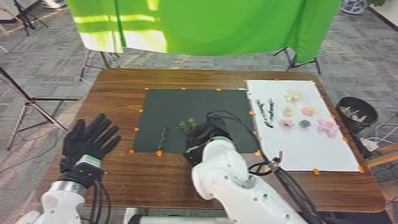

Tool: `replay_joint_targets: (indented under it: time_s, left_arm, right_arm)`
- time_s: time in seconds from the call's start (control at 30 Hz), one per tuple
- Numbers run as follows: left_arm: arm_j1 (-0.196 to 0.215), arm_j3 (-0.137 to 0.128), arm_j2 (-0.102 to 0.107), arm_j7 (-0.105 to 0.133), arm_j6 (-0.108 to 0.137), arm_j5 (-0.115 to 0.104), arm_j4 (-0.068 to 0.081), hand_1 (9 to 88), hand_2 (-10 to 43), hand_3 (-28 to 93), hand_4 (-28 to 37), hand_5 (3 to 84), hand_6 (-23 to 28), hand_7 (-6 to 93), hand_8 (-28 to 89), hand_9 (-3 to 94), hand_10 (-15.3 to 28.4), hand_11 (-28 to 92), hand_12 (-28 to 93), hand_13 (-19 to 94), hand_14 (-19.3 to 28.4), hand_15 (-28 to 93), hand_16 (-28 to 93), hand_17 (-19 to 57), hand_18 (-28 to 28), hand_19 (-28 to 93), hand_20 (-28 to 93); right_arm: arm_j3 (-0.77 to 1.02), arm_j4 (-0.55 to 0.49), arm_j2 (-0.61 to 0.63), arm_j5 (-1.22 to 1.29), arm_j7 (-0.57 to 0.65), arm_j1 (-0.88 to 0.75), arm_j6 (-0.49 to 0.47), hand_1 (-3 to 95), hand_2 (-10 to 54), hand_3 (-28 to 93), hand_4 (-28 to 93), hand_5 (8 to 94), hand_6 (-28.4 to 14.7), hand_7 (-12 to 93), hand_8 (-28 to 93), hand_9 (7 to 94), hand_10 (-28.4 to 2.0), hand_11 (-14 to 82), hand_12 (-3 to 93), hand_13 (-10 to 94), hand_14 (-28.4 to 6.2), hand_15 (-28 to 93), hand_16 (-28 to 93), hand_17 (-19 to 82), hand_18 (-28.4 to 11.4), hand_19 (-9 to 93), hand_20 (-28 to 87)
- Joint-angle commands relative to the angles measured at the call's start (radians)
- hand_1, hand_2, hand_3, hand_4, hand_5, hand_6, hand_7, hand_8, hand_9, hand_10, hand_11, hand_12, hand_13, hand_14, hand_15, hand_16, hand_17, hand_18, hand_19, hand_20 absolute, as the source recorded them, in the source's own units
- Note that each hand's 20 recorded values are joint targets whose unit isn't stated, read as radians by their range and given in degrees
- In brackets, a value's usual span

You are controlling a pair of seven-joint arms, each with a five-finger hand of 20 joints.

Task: Arrange flowers

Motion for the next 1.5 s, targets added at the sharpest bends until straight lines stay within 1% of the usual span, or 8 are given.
replay_joint_targets:
  time_s: [0.03, 0.5, 0.7, 0.97, 1.2, 1.3, 1.37, 1.5]
  left_arm:
    - [0.001, 0.004, 0.001, -0.015, -0.008, 0.004, 0.006, 23.2, 18.5, 67, -28.3, 36.4, 9.4, 5.6, -7, 25.5, 13.6, 19, 3, 18, 14.9, 27, -8, -6.9, 13.7, 30, 7]
    - [0.014, 0.001, -0.005, 0.011, -0.007, -0.003, 0.003, 23.5, 18.5, 66, -28.3, 36.4, 9.5, 5.7, -7, 25.2, 13.9, 18, 3, 18, 14.9, 28, -8, -6.8, 13.6, 30, 7]
    - [0.038, -0.010, -0.004, 0.050, -0.012, -0.017, -0.002, 23.4, 18.5, 66, -28.3, 36.5, 9.5, 5.9, -7, 25.2, 13.9, 19, 3, 18, 15.1, 28, -8, -6.8, 13.6, 30, 7]
    - [0.027, -0.007, -0.008, 0.040, -0.017, -0.014, 0.001, 23.5, 18.4, 67, -28.3, 36.5, 9.6, 5.9, -7, 25.4, 13.8, 19, 3, 18, 15.1, 28, -8, -6.7, 13.6, 30, 7]
    - [0.039, -0.007, -0.011, 0.048, -0.016, -0.021, -0.001, 23.4, 18.4, 67, -28.3, 36.6, 9.6, 5.9, -7, 25.4, 13.8, 19, 3, 18, 15.1, 28, -8, -6.8, 13.6, 30, 8]
    - [0.050, -0.016, -0.006, 0.073, -0.031, -0.028, -0.001, 23.4, 18.2, 67, -28.3, 36.6, 9.6, 5.9, -7, 25.4, 13.9, 19, 3, 18, 15.2, 28, -8, -6.8, 13.6, 30, 8]
    - [0.051, -0.018, -0.009, 0.071, -0.025, -0.025, 0.000, 23.3, 18.0, 67, -28.3, 36.6, 9.7, 5.9, -7, 25.3, 13.9, 19, 3, 18, 15.2, 28, -8, -6.8, 13.6, 30, 8]
    - [0.045, -0.011, -0.015, 0.070, -0.040, -0.025, 0.006, 23.1, 17.6, 67, -28.3, 36.6, 9.6, 6.1, -7, 25.4, 14.0, 19, 4, 18, 15.3, 28, -8, -6.9, 13.6, 30, 7]
  right_arm:
    - [-0.001, -0.001, -0.010, -0.007, 0.006, -0.002, 0.026, 55.6, -9.5, 72, -27, 85.1, -1.8, 21, 9, 92.6, -11.4, 16.2, 33.3, 83, -11.0, 53, 23, 47, -23.6, 93, 26]
    - [0.009, 0.030, 0.002, -0.017, -0.037, 0.020, -0.007, 52.8, -9.5, 70, -25, 81.0, -3.2, 16, 6, 89.9, -12.2, 15.7, 29.7, 82, -11.0, 51, 23, 46, -23.4, 93, 22]
    - [-0.031, -0.001, 0.049, 0.002, -0.047, 0.037, -0.035, 56.0, -9.5, 71, -27, 81.4, -3.2, 17, 6, 90.5, -12.3, 13.8, 30.7, 82, -10.9, 51, 23, 46, -23.2, 93, 22]
    - [-0.049, -0.009, 0.054, 0.001, -0.048, 0.039, -0.033, 55.4, -9.5, 71, -26, 82.3, -2.9, 17, 6, 90.8, -12.6, 13.7, 30.9, 82, -10.8, 50, 23, 46, -23.1, 93, 21]
    - [-0.055, -0.024, 0.074, -0.001, -0.053, 0.040, -0.034, 54.3, -9.5, 71, -26, 79.3, -3.8, 15, 5, 88.4, -13.0, 13.0, 29.3, 81, -11.0, 50, 23, 45, -22.9, 93, 20]
    - [-0.062, -0.037, 0.086, 0.004, -0.057, 0.049, -0.035, 54.2, -9.5, 70, -26, 78.3, -4.2, 15, 4, 87.7, -13.2, 13.4, 28.4, 81, -11.0, 50, 22, 45, -22.8, 93, 19]
    - [-0.060, -0.047, 0.093, 0.014, -0.057, 0.047, -0.040, 53.8, -9.5, 70, -26, 77.5, -4.4, 14, 4, 87.2, -13.7, 13.4, 27.8, 80, -11.1, 50, 22, 45, -22.8, 93, 19]
    - [-0.057, -0.057, 0.103, 0.031, -0.064, 0.044, -0.044, 52.8, -9.5, 70, -25, 76.8, -4.8, 14, 4, 86.2, -14.6, 15.3, 25.6, 80, -11.5, 49, 21, 45, -22.9, 93, 18]
